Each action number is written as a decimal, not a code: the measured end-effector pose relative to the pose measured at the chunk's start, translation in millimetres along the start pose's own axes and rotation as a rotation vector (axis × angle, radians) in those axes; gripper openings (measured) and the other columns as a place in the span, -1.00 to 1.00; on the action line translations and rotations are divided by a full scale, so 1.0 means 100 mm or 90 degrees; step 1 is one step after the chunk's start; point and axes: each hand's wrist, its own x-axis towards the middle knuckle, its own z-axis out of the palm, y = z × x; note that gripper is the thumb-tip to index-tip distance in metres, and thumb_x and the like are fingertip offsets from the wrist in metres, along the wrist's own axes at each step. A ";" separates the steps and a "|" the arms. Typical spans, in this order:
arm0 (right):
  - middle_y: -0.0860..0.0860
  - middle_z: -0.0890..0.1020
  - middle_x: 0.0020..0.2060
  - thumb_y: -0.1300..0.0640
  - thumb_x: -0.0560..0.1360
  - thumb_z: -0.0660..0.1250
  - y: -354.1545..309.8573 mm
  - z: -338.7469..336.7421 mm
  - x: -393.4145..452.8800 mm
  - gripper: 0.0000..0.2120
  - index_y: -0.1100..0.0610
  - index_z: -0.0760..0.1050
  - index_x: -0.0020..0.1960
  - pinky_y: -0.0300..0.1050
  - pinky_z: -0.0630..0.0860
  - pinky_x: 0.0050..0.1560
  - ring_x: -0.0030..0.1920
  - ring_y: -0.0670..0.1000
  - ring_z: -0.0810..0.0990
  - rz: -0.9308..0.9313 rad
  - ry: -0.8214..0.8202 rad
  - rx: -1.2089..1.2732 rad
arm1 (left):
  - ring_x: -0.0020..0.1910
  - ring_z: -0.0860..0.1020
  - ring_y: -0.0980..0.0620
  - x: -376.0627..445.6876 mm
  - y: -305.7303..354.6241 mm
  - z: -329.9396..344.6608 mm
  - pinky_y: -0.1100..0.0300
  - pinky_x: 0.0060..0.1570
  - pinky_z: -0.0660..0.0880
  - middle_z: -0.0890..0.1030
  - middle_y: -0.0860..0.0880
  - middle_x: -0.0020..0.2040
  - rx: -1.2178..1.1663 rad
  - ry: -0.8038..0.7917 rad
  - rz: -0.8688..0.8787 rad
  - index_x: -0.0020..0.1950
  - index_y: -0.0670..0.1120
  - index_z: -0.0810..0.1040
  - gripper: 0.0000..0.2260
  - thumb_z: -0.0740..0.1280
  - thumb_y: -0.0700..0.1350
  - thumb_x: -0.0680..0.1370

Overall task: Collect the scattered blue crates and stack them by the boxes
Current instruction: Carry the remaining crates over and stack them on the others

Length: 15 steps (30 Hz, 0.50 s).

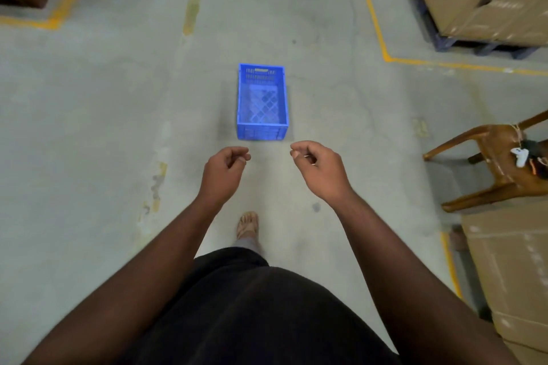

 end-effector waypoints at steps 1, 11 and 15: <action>-0.09 0.70 -0.07 0.09 0.59 0.36 0.02 -0.08 0.26 -0.84 0.00 0.67 0.12 -0.51 0.40 -0.16 -0.22 -0.29 0.56 0.006 -0.002 -0.004 | 0.04 0.68 0.11 0.26 0.04 0.09 0.01 0.25 0.56 0.74 0.06 -0.02 -0.003 0.001 -0.012 0.10 0.02 0.65 -0.80 0.30 -0.21 0.58; -0.07 0.72 -0.05 0.08 0.58 0.35 0.15 -0.91 2.87 -0.82 -0.03 0.66 0.14 -0.40 0.49 -0.10 -0.07 -0.10 0.66 0.020 -0.032 0.022 | 0.06 0.68 0.12 2.39 0.73 1.22 -0.01 0.26 0.55 0.74 0.09 -0.03 0.014 -0.010 -0.064 0.07 0.03 0.67 -0.81 0.34 -0.09 0.51; -0.08 0.72 -0.03 0.08 0.57 0.36 0.44 -1.11 4.01 -0.82 -0.04 0.66 0.14 -0.35 0.52 0.00 -0.06 -0.12 0.67 -0.004 -0.121 0.014 | 0.07 0.68 0.16 3.15 0.82 1.80 0.04 0.24 0.56 0.74 0.06 0.00 -0.002 0.057 -0.093 0.14 -0.06 0.65 -0.79 0.31 -0.23 0.56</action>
